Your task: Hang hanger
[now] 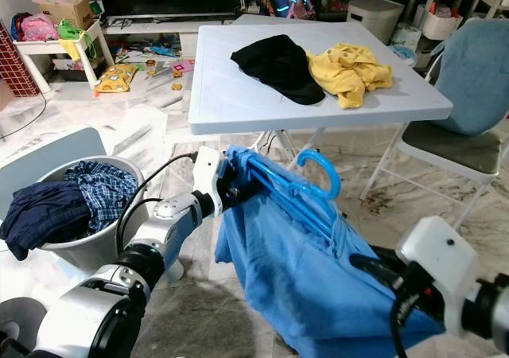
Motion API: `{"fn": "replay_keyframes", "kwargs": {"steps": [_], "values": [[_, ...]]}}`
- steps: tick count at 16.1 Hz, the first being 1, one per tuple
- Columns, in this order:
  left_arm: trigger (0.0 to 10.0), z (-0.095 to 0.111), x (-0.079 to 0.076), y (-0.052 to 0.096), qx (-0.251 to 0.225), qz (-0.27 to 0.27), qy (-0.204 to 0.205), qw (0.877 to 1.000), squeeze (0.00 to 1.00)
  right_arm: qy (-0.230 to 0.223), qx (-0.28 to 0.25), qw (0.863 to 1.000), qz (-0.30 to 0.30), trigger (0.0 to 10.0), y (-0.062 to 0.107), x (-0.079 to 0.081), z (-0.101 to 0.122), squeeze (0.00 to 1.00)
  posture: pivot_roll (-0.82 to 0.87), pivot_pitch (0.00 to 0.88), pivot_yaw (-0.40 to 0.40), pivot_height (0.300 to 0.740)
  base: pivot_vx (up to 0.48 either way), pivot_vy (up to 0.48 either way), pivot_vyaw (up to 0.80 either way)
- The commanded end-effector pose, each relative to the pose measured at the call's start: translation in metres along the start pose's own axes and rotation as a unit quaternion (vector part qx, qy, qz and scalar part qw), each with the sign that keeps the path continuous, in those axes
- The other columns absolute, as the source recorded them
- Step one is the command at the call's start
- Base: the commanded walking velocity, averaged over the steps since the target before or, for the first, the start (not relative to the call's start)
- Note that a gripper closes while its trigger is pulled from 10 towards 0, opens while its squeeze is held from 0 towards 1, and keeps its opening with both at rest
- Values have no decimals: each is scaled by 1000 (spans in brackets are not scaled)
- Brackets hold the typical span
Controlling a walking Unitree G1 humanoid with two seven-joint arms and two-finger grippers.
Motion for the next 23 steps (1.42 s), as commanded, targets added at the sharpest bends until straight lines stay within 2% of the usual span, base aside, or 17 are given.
{"fn": "replay_keyframes", "kwargs": {"steps": [1,3,5,6,9,13,16,19,22,23], "values": [[0,16,5,0,-24,10,-1,1000,0,13,4,1000,8,10000,4,3,4,0,-91,0,-3,740,0,0,0],[0,16,6,0,-24,9,-5,1000,0,14,21,1000,-3,10000,7,0,-3,0,-93,0,-2,740,0,0,0],[0,13,12,6,-16,11,-12,1000,0,17,36,999,3,10000,11,-1,-9,0,-88,0,-4,740,0,0,0],[0,13,21,11,-13,21,-15,1000,0,23,57,998,-2,10000,15,-4,-16,0,-87,0,-5,740,0,0,0],[0,11,26,16,1,11,-16,1000,0,43,91,995,-8,10000,18,-9,-26,0,-83,0,-8,740,0,0,0],[0,16,16,14,9,-34,-23,999,0,71,142,987,6,10000,26,-9,-44,0,-86,0,-12,740,0,0,0],[0,18,12,13,10,-51,-21,998,0,84,156,984,9,10000,29,-10,-48,0,-87,0,-12,740,0,0,0],[0,13,3,11,34,-85,3,996,0,108,183,977,17,10000,33,-10,-57,0,-91,0,-10,740,0,0,0],[0,2,-14,13,77,-156,16,985,0,139,199,970,1,10000,31,-17,-60,0,-93,0,-7,740,0,0,0],[0,-3,-23,15,101,-197,31,975,0,157,211,965,-2,10000,29,-20,-63,0,-92,0,-7,740,0,0,0]]}}
Point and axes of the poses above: a point about 5 cm out from each wrist's last joint towards the gripper, its own y axis pointing back from the gripper into the wrist, its own z axis along the axis of the wrist's last joint, x = y × z, the point moved 4 cm from there along -y, pointing out of the wrist towards the gripper, and after that the axes turned 13 degrees about y, right-handed, at the moved point
